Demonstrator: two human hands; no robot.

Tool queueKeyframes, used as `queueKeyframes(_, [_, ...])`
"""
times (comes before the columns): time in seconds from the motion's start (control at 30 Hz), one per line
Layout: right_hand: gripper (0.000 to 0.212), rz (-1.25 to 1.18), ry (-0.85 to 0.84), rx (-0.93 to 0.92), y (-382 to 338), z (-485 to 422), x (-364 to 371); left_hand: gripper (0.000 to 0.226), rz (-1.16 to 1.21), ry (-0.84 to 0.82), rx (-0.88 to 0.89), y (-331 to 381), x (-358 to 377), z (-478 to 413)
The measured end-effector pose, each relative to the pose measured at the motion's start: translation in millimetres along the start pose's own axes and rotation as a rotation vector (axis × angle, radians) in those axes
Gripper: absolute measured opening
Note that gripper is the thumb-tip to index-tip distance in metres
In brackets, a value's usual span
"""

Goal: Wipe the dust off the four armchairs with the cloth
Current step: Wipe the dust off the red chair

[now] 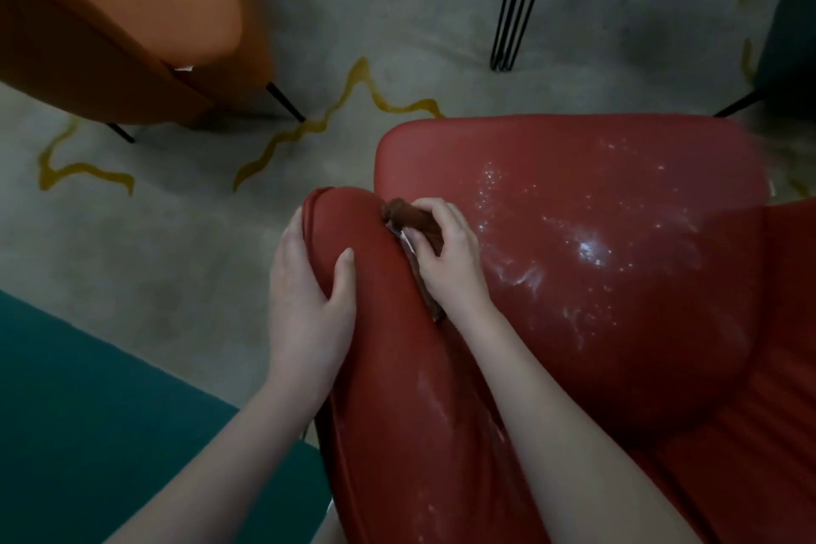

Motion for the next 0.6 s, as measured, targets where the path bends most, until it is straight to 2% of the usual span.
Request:
queueKeyframes(0.2, [0.020, -0.034, -0.067, 0.115, 64, -9, 15, 0.059, -0.026, 0.019, -0.008, -3, 3, 0])
queueKeyframes(0.4, [0.020, -0.049, -0.174, 0.309, 105, -1, 27, 0.062, -0.078, 0.034, -0.016, -3, 5, 0])
queueKeyframes(0.6, [0.027, 0.087, -0.331, 0.453, 134, 12, 32, 0.062, -0.071, 0.047, -0.002, -2, 3, 1])
Point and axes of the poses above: each hand's wrist, its own z-axis away from the middle knuckle, its own x-axis out of the palm, y = z × x, the point moved 1 cm from there along -z, towards the middle knuckle, and after that the axes turned 13 degrees about -z, right-handed, at the moved point
